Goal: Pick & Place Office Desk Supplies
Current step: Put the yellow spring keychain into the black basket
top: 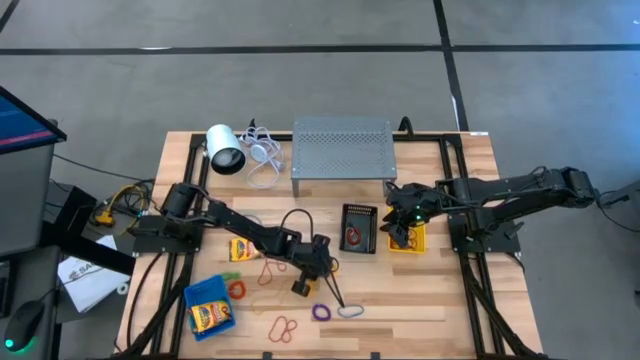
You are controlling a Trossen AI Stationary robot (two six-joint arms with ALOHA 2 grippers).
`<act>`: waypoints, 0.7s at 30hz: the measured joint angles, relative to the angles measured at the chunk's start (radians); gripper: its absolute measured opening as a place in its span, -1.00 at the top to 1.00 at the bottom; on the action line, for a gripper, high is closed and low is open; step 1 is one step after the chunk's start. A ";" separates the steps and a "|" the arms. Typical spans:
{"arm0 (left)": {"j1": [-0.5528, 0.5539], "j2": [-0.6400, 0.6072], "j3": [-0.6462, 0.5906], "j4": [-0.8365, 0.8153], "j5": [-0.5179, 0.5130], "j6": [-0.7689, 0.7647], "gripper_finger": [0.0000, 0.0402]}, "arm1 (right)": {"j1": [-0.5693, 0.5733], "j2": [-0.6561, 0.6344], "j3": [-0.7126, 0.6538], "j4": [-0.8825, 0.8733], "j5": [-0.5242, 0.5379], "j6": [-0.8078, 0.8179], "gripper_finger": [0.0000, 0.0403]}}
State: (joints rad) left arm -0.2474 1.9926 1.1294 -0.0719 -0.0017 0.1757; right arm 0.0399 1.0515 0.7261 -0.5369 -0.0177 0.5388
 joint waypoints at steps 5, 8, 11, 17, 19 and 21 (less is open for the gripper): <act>-0.003 -0.003 0.000 -0.012 -0.001 -0.017 0.93 | 0.000 0.000 0.000 0.000 0.000 0.000 0.20; -0.006 -0.011 0.000 -0.032 0.000 -0.030 0.97 | 0.000 0.000 0.000 0.000 0.000 0.000 0.20; -0.009 -0.033 -0.002 -0.074 -0.040 -0.046 0.97 | 0.000 0.000 0.000 -0.001 0.000 0.000 0.20; -0.008 -0.163 -0.002 -0.128 -0.113 -0.053 0.97 | 0.000 0.000 -0.001 -0.003 -0.002 -0.016 0.20; -0.002 -0.218 -0.001 -0.131 -0.128 -0.053 0.97 | 0.000 0.000 -0.001 0.001 -0.002 -0.017 0.20; 0.008 -0.272 -0.001 -0.125 -0.135 -0.053 0.97 | 0.000 0.000 -0.001 0.000 -0.002 -0.019 0.20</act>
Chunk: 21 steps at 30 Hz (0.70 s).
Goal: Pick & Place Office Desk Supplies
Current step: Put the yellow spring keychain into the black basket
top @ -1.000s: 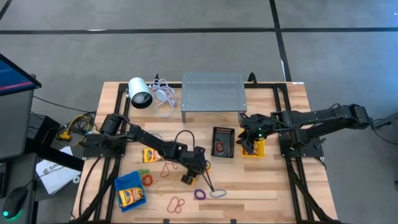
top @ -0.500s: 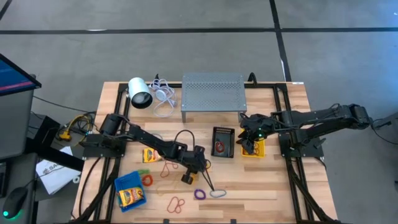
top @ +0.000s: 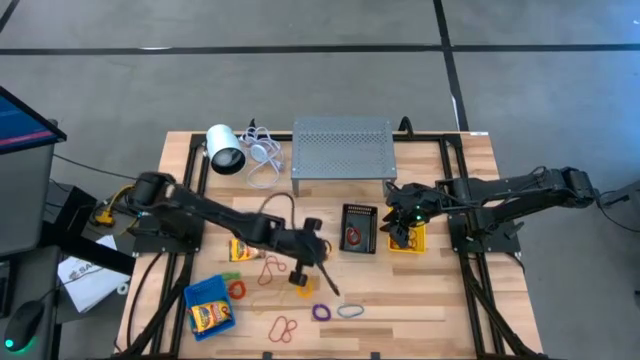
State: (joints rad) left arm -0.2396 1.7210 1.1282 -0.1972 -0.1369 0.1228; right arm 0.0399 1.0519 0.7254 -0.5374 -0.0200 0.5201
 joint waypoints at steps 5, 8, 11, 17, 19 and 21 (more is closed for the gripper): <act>0.051 -0.083 0.001 0.034 -0.013 0.014 0.98 | 0.000 0.000 0.000 0.002 -0.001 -0.005 0.20; 0.094 -0.076 0.001 0.105 -0.003 0.051 1.00 | 0.000 0.000 0.000 0.008 -0.001 -0.003 0.20; 0.144 -0.048 0.001 0.168 0.042 0.061 1.00 | 0.000 0.000 0.000 0.019 0.001 0.000 0.20; 0.211 0.022 0.000 0.265 0.122 0.059 1.00 | 0.000 0.000 0.000 0.023 0.001 0.001 0.20; 0.216 0.053 0.000 0.301 0.146 0.060 1.00 | 0.000 0.000 0.000 0.022 0.001 0.000 0.20; 0.219 0.077 -0.001 0.327 0.154 0.056 1.00 | 0.000 0.000 0.000 0.023 0.001 -0.003 0.20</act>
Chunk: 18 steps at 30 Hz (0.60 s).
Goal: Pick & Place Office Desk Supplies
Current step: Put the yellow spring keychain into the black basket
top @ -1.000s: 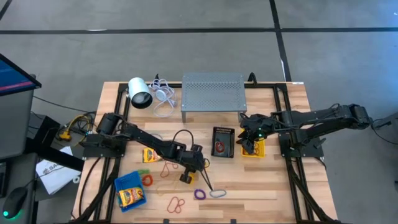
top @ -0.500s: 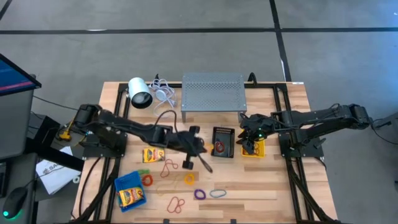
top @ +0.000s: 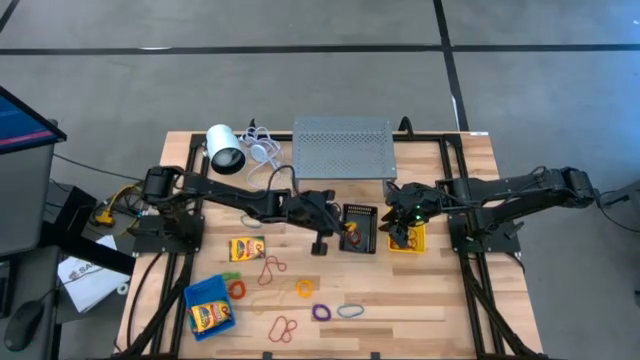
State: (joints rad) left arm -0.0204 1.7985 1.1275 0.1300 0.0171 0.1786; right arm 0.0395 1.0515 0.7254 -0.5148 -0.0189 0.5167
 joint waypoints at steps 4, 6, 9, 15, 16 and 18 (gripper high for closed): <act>0.000 0.034 0.001 0.054 0.034 -0.004 1.00 | 0.000 0.000 0.000 0.000 0.000 -0.002 0.20; -0.002 0.050 0.001 0.068 0.036 -0.025 1.00 | 0.000 0.000 0.000 0.002 0.000 -0.002 0.20; -0.002 0.066 0.001 0.088 0.044 -0.049 1.00 | 0.000 0.000 0.000 0.004 0.000 -0.002 0.20; -0.006 0.082 0.000 0.124 0.044 -0.056 1.00 | 0.000 0.000 0.000 0.003 0.000 -0.004 0.20; -0.006 0.082 0.001 0.127 0.044 -0.056 1.00 | 0.000 0.000 0.000 0.005 0.000 -0.004 0.20; -0.006 0.082 0.001 0.128 0.044 -0.066 1.00 | 0.000 0.000 0.000 0.008 0.000 -0.004 0.20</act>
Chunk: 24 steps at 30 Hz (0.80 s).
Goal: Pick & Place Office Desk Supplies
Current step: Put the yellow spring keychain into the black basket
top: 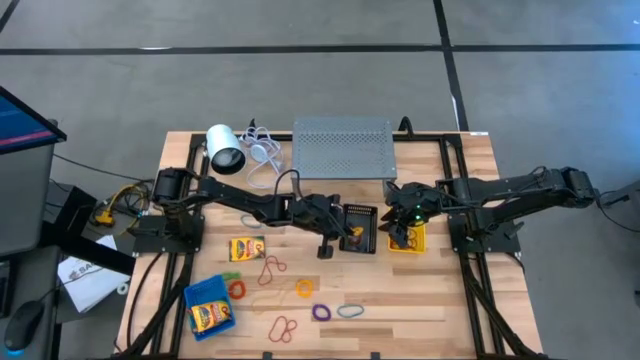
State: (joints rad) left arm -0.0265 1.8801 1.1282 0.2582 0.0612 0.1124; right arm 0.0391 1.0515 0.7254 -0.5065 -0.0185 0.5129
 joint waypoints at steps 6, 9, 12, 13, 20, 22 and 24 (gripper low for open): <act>0.000 0.000 0.000 0.002 0.000 -0.040 1.00 | 0.000 0.000 0.000 0.023 -0.003 0.002 0.20; 0.000 0.000 0.000 -0.006 0.000 -0.043 1.00 | 0.001 0.000 0.000 0.023 -0.004 0.003 0.20; -0.004 0.000 0.000 -0.008 0.000 -0.049 0.99 | 0.001 0.000 0.000 0.023 -0.005 0.009 0.20; -0.005 0.000 0.000 -0.007 0.000 -0.050 0.99 | 0.001 0.000 0.000 0.023 -0.005 0.010 0.20; -0.007 0.000 0.000 -0.017 0.000 -0.068 0.84 | 0.001 0.000 0.000 0.022 -0.007 0.011 0.20; -0.007 0.000 0.000 -0.015 0.000 -0.071 0.75 | 0.001 0.000 0.000 0.022 -0.007 0.011 0.20; -0.007 0.000 0.000 -0.012 0.000 -0.088 0.62 | 0.001 0.000 0.000 0.022 -0.007 0.011 0.20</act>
State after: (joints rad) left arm -0.0338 1.8801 1.1282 0.2461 0.0615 0.0247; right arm 0.0399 1.0515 0.7258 -0.4847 -0.0257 0.5236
